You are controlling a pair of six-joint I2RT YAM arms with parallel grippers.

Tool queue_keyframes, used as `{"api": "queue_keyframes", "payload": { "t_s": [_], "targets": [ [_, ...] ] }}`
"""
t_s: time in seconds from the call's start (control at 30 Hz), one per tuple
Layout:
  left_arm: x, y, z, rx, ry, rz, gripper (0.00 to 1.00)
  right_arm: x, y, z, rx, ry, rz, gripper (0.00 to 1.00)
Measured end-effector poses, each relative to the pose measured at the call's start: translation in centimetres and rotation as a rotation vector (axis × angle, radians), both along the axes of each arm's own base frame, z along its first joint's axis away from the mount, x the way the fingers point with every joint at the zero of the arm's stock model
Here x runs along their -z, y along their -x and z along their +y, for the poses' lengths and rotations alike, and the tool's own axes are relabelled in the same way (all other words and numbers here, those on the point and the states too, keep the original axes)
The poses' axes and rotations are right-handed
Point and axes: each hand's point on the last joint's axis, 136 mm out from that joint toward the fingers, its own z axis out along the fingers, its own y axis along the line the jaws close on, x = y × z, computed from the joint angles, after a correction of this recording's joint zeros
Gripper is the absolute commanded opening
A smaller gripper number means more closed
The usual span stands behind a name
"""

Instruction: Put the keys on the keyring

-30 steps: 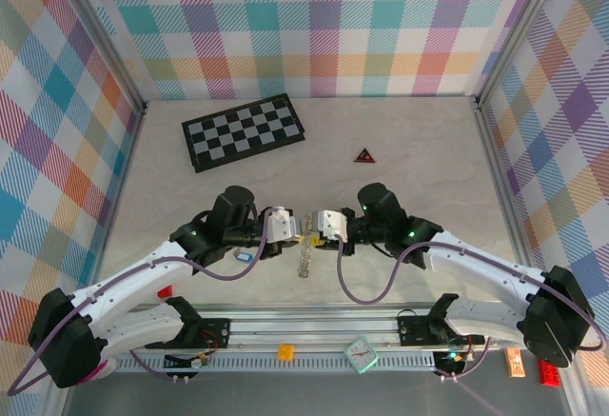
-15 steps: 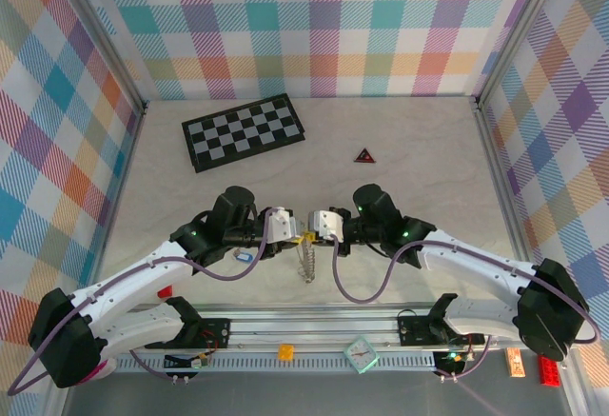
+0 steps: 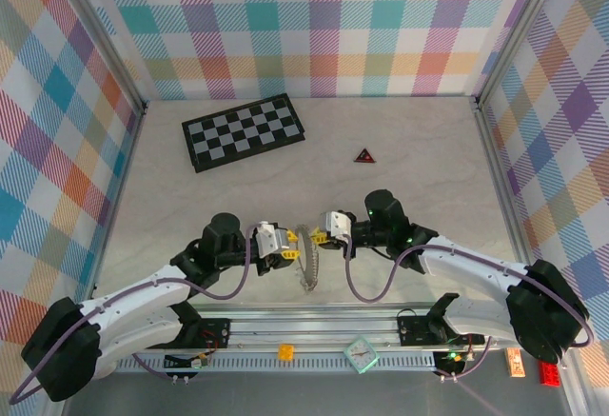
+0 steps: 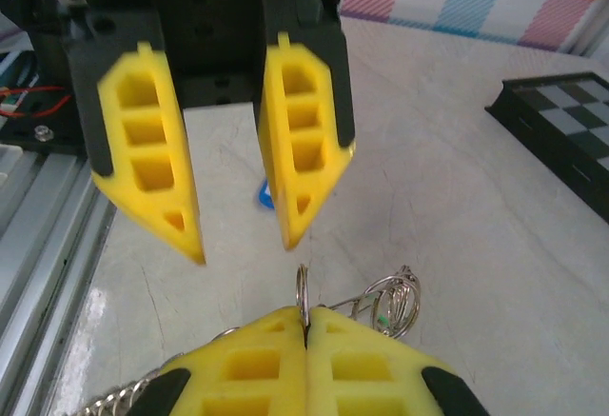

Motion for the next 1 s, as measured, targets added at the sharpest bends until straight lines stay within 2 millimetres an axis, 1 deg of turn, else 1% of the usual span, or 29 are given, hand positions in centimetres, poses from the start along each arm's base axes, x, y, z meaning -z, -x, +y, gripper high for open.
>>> {"api": "queue_keyframes", "payload": {
  "t_s": [0.1,0.27,0.47,0.9,1.0],
  "targets": [
    [-0.4,-0.3,-0.4,-0.002,0.031,0.000,0.30,-0.3,0.4,0.1,-0.022,-0.013,0.003,0.00],
    [-1.1,-0.8,-1.1,0.007,0.080,-0.006,0.23,-0.5,0.9,0.3,-0.050,-0.028,0.016,0.00],
    [-0.8,-1.0,-1.8,0.022,0.103,0.020,0.17,-0.2,0.9,0.3,-0.054,-0.026,0.038,0.00],
    [-0.8,-1.3,-1.8,0.020,0.119,0.046,0.09,-0.2,0.4,0.6,-0.048,-0.022,0.053,0.00],
    [-0.8,-1.4,-1.7,0.013,0.122,0.052,0.04,-0.2,0.1,0.7,-0.040,-0.018,0.060,0.00]
  ]
}}
